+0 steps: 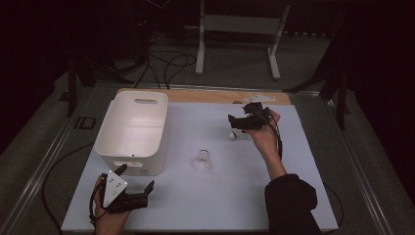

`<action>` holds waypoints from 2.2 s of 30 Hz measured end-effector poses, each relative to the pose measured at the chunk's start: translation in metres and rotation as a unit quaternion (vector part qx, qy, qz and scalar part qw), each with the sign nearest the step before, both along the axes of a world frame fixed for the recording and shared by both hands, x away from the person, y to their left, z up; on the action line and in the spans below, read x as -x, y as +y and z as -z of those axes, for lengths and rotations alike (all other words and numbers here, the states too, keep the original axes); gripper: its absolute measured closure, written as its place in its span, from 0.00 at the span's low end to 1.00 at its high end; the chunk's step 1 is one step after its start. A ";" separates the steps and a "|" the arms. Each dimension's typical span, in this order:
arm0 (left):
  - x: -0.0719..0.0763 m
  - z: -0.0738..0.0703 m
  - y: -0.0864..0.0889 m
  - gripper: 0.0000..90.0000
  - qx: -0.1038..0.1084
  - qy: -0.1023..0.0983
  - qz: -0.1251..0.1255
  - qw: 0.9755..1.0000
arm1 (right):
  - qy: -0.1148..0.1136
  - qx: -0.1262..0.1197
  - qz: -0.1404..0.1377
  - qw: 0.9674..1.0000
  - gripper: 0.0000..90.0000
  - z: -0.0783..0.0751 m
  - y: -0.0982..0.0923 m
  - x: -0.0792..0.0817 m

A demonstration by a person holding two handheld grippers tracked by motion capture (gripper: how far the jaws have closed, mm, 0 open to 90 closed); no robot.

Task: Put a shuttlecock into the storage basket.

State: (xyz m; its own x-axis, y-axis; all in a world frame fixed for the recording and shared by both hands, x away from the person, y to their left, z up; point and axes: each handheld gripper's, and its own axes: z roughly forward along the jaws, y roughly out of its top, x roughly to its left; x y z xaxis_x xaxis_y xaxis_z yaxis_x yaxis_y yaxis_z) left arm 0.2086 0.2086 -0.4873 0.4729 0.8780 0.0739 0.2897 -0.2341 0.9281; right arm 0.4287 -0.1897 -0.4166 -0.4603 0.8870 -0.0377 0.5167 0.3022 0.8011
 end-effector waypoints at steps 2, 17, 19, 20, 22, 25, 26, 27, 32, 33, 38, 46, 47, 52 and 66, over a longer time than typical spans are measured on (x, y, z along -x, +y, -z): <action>0.000 0.000 0.000 0.00 -0.001 0.000 0.001 1.000 | 0.003 -0.001 0.000 1.000 0.10 0.002 -0.001 -0.001; 0.000 0.000 0.000 0.01 0.000 -0.001 -0.001 1.000 | 0.015 -0.003 0.009 1.000 0.10 0.013 -0.007 -0.006; 0.000 0.000 0.000 0.01 0.000 0.000 0.000 1.000 | 0.020 -0.004 0.012 1.000 0.10 0.014 -0.007 -0.006; 0.000 0.000 0.000 0.01 0.000 0.000 0.000 1.000 | 0.021 -0.005 0.012 1.000 0.10 0.015 -0.007 -0.006; 0.000 0.000 0.000 0.01 0.000 0.000 0.000 1.000 | 0.023 -0.004 0.013 1.000 0.10 0.017 -0.008 -0.007; 0.000 0.000 0.000 0.01 0.000 -0.001 -0.001 1.000 | 0.028 -0.004 0.014 1.000 0.10 0.021 -0.009 -0.007; 0.000 0.000 0.000 0.01 0.000 0.000 -0.001 1.000 | 0.029 -0.003 0.013 0.999 0.10 0.022 -0.010 -0.007; 0.000 0.000 0.000 0.01 0.000 -0.001 -0.001 1.000 | 0.029 -0.002 0.014 0.999 0.10 0.023 -0.010 -0.008; 0.000 0.000 0.000 0.01 0.000 0.000 -0.001 1.000 | 0.037 -0.001 0.018 0.999 0.10 0.027 -0.012 -0.008; 0.000 0.000 0.000 0.01 -0.001 -0.001 -0.001 1.000 | 0.038 -0.003 0.017 0.999 0.10 0.028 -0.012 -0.008; 0.000 0.000 0.000 0.00 0.000 -0.001 -0.001 1.000 | 0.045 0.003 0.014 0.999 0.10 0.034 -0.013 -0.009; 0.000 0.000 0.000 0.01 0.000 -0.001 -0.001 1.000 | 0.061 -0.002 0.012 0.998 0.09 0.042 -0.015 -0.012; 0.000 0.000 0.000 0.01 0.000 -0.001 -0.001 1.000 | 0.063 -0.001 0.011 0.998 0.09 0.043 -0.015 -0.012; 0.000 0.000 0.000 0.01 0.001 -0.001 -0.001 1.000 | 0.071 0.001 0.013 0.997 0.08 0.046 -0.015 -0.013; 0.000 0.000 0.000 0.01 0.000 -0.001 -0.002 1.000 | 0.104 -0.002 0.003 0.995 0.09 0.057 -0.016 -0.018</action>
State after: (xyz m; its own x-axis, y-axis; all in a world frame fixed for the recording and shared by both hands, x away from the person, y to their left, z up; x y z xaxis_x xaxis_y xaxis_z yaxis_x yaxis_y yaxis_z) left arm 0.2083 0.2088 -0.4871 0.4699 0.8796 0.0744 0.2882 -0.2325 0.9289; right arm 0.4469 -0.2054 -0.4738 -0.4530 0.8894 0.0612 0.6724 0.2959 0.6785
